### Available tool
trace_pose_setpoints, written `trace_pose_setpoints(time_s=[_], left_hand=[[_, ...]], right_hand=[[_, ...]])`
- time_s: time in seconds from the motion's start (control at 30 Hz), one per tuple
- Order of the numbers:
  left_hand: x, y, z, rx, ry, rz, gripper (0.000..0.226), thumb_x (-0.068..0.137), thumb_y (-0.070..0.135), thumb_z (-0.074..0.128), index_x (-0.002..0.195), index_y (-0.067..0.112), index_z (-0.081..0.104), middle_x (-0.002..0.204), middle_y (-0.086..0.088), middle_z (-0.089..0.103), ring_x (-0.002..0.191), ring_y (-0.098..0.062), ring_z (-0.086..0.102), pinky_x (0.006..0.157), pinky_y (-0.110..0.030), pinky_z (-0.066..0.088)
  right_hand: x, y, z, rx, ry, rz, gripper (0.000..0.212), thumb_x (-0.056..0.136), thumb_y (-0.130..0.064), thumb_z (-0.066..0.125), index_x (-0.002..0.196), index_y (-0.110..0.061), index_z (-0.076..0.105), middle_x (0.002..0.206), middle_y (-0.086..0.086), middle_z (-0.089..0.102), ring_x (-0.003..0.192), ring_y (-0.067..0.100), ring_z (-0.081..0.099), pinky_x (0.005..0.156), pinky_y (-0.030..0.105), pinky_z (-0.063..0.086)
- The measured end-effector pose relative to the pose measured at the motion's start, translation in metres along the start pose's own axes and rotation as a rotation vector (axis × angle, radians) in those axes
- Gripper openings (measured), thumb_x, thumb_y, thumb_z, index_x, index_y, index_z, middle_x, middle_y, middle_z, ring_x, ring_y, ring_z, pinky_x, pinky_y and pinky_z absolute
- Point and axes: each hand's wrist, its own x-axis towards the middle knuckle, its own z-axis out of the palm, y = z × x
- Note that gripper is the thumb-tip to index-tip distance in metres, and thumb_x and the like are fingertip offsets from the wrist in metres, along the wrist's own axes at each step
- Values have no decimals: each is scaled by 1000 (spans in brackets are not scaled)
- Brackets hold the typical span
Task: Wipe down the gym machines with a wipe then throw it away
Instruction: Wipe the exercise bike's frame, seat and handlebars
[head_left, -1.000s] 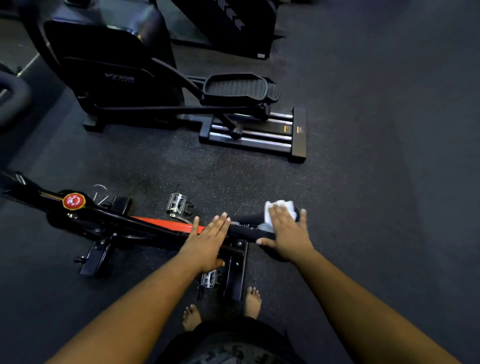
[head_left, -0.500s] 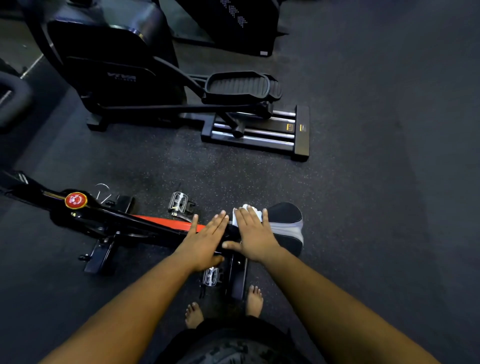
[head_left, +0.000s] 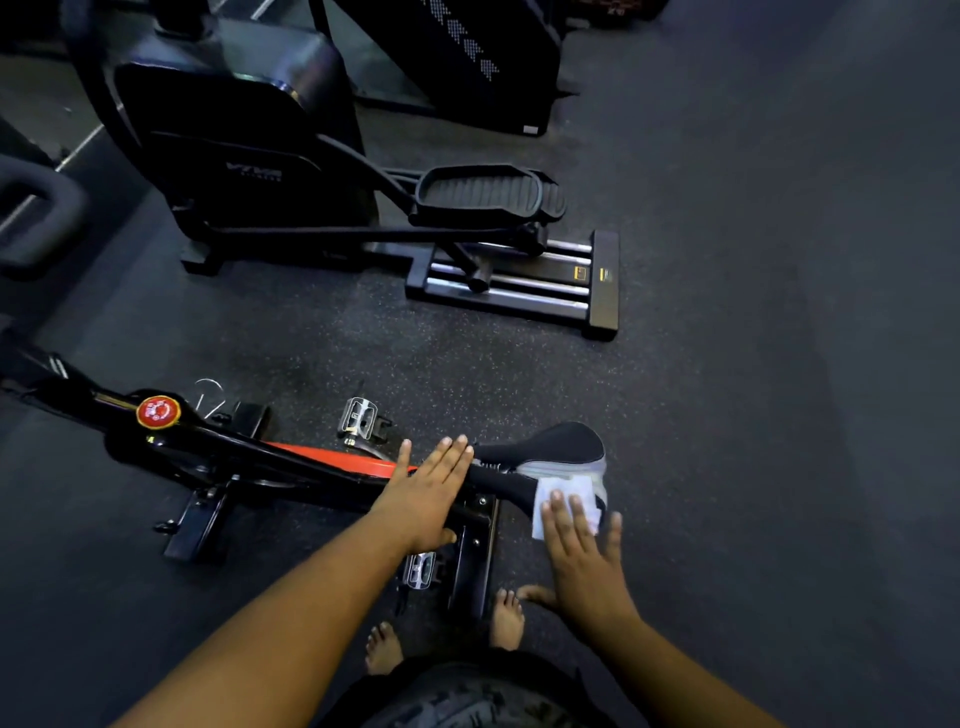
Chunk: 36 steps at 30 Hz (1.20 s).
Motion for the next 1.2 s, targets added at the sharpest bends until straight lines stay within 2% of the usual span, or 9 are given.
trace_pose_setpoints(time_s=[0.2, 0.33, 0.5, 0.57, 0.67, 0.73, 0.87, 1.03, 1.2], left_hand=[[-1, 2, -3, -5, -31, -13, 121, 90, 53, 68, 157, 17, -26, 163, 2, -36, 152, -17, -27, 120, -67, -10], [0, 4, -3, -25, -28, -28, 122, 89, 55, 68, 158, 17, -26, 163, 2, -35, 153, -17, -27, 121, -67, -8], [1, 5, 1, -30, -15, -35, 125, 87, 57, 69, 158, 17, -26, 163, 1, -35, 153, -17, -27, 121, -66, -9], [1, 4, 0, -22, -21, -37, 125, 87, 57, 68, 157, 17, -27, 163, 2, -35, 153, -17, -27, 121, -66, -8], [1, 4, -4, -16, -38, -39, 125, 88, 59, 67, 157, 17, -27, 162, 2, -36, 152, -17, -27, 121, -67, -9], [2, 5, -3, -22, -34, -46, 125, 88, 60, 67, 157, 17, -28, 161, 2, -37, 152, -17, -28, 121, -67, -9], [2, 6, 2, -51, -25, -53, 124, 89, 61, 65, 155, 18, -31, 159, 3, -40, 150, -16, -31, 121, -65, -12], [-5, -9, 13, -120, 42, -84, 116, 93, 52, 63, 151, 20, -33, 162, 4, -36, 154, -15, -24, 122, -59, -14], [-12, -24, 19, -131, 40, -106, 115, 93, 49, 64, 158, 19, -26, 166, 3, -29, 155, -15, -19, 122, -63, -9]], right_hand=[[43, 2, -24, -28, 74, 11, 113, 80, -94, 19, 161, -15, 18, 168, 5, 17, 155, 24, 16, 112, 75, 8], [25, 18, -18, 65, 41, 139, 117, 79, -95, 17, 162, -13, 4, 170, 8, 5, 157, 27, 3, 114, 72, -11], [27, -3, -5, 20, 73, -48, 119, 78, -94, 23, 159, -6, 23, 168, 12, 14, 154, 32, 19, 114, 73, 10], [51, 1, -21, -14, 126, -100, 117, 79, -94, 21, 160, -11, 16, 168, 8, 11, 153, 29, 23, 112, 73, 8], [81, 26, -54, 70, 95, 61, 116, 78, -94, 16, 161, -17, -9, 169, 3, -8, 156, 21, -6, 109, 74, -17], [89, 36, -69, 140, 58, 194, 121, 74, -96, 13, 160, -16, -15, 169, 3, -16, 154, 20, -18, 107, 72, -21], [86, -4, -75, 88, 30, 23, 129, 71, -98, 24, 160, -13, -12, 169, 7, -11, 155, 26, -15, 112, 70, -17], [100, -59, -72, 110, 92, -197, 100, 91, -57, 61, 162, -14, 5, 170, 5, 8, 157, 22, 0, 123, 56, -6], [117, -75, -76, 140, 167, -350, 69, 102, -13, 49, 161, -15, 14, 168, 3, 17, 155, 22, 12, 125, 46, 3]])
